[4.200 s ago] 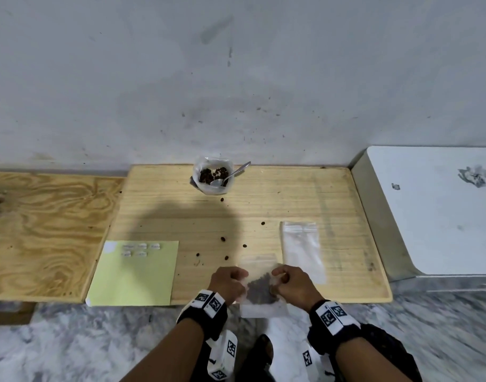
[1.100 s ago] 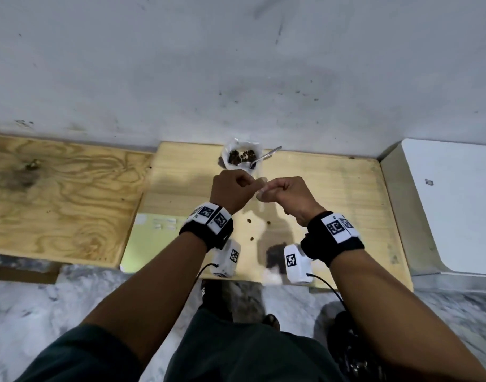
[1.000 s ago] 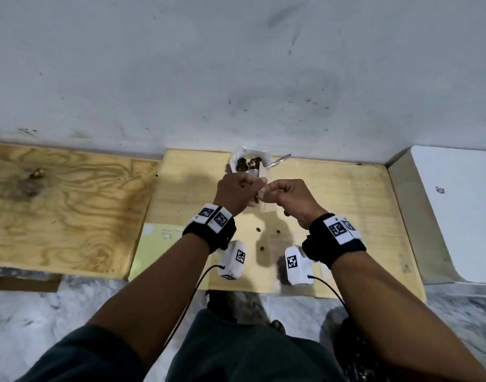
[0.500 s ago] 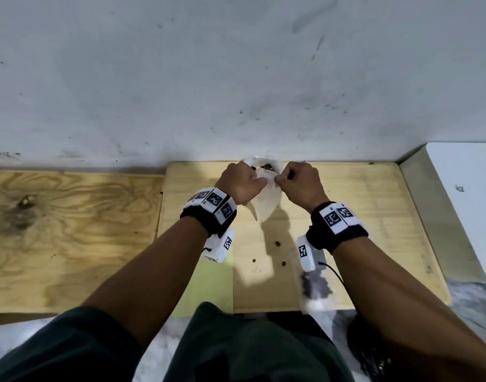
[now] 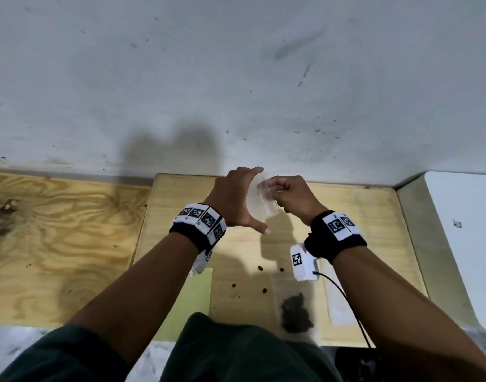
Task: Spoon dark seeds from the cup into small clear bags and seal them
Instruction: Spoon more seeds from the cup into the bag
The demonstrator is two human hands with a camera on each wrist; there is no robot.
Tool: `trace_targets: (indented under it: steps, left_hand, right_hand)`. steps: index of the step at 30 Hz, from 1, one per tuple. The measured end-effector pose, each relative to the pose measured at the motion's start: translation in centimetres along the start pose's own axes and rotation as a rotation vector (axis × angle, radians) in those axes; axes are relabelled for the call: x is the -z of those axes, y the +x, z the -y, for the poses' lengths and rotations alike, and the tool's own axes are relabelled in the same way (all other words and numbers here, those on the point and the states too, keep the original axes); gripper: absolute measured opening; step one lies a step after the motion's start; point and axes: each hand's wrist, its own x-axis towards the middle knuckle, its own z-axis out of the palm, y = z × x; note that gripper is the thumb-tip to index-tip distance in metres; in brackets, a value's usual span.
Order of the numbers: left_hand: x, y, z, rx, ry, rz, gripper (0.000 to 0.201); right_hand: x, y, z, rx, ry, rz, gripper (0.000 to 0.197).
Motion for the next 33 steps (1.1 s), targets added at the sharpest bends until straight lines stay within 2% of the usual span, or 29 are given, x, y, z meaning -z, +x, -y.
trace_targets:
  steps: [2, 5, 7, 9, 12, 17, 19, 21, 23, 25, 28, 29, 30, 31, 33]
  left_hand:
    - [-0.2, 0.6, -0.1, 0.031, 0.077, 0.046, 0.131]
    - [-0.5, 1.2, -0.3, 0.013, 0.023, 0.052, 0.12]
    - [-0.8, 1.4, -0.2, -0.029, 0.025, 0.074, 0.122]
    - [-1.2, 1.3, -0.1, -0.046, 0.073, 0.098, 0.126]
    - [-1.6, 1.2, -0.1, -0.036, 0.123, 0.074, 0.12]
    - [-2.7, 0.9, 0.5, -0.03, 0.157, 0.073, 0.107]
    - [-2.9, 0.8, 0.7, -0.006, 0.137, 0.097, 0.103]
    - [-2.9, 0.6, 1.4, 0.055, 0.081, 0.132, 0.098]
    - [-3.1, 0.3, 2.5, 0.142, 0.005, 0.153, 0.092]
    - [-3.3, -0.2, 3.9, 0.25, -0.113, 0.134, 0.094]
    - [-3.4, -0.3, 5.3, 0.437, -0.307, 0.063, 0.102]
    - [-3.4, -0.1, 5.6, 0.483, -0.347, 0.042, 0.1]
    - [-3.3, 0.2, 5.8, 0.514, -0.377, 0.023, 0.094]
    - [-3.3, 0.5, 6.0, 0.539, -0.4, 0.01, 0.088]
    - [-3.2, 1.2, 6.4, 0.58, -0.437, 0.002, 0.083]
  right_hand:
    - [0.4, 0.5, -0.3, -0.041, 0.037, 0.02, 0.024]
    - [0.5, 0.7, -0.5, -0.066, 0.001, 0.117, 0.023]
    - [0.7, 0.9, -0.8, -0.08, -0.04, 0.18, 0.033]
    - [0.7, 1.2, -1.4, -0.058, -0.064, 0.17, 0.039]
    - [0.6, 1.4, -2.2, -0.018, -0.075, 0.142, 0.033]
    - [0.0, 1.1, -2.5, -0.067, -0.006, 0.159, 0.023]
    - [-0.4, 1.5, -3.2, -0.125, -0.035, 0.125, 0.018]
    - [-0.7, 1.7, -3.8, -0.21, -0.003, 0.113, 0.025]
    - [-0.5, 1.7, -4.3, -0.242, 0.029, 0.127, 0.023]
    - [0.0, 1.9, -5.1, -0.254, 0.03, 0.065, 0.024]
    - [1.0, 2.6, -7.4, -0.226, 0.003, -0.257, 0.019]
    - [1.2, 2.8, -8.0, -0.242, -0.014, -0.368, 0.013]
    - [1.4, 3.0, -8.4, -0.279, -0.034, -0.443, 0.016]
    - [1.5, 3.3, -8.9, -0.332, -0.026, -0.476, 0.025]
    - [1.4, 4.2, -9.3, -0.457, 0.067, -0.448, 0.041]
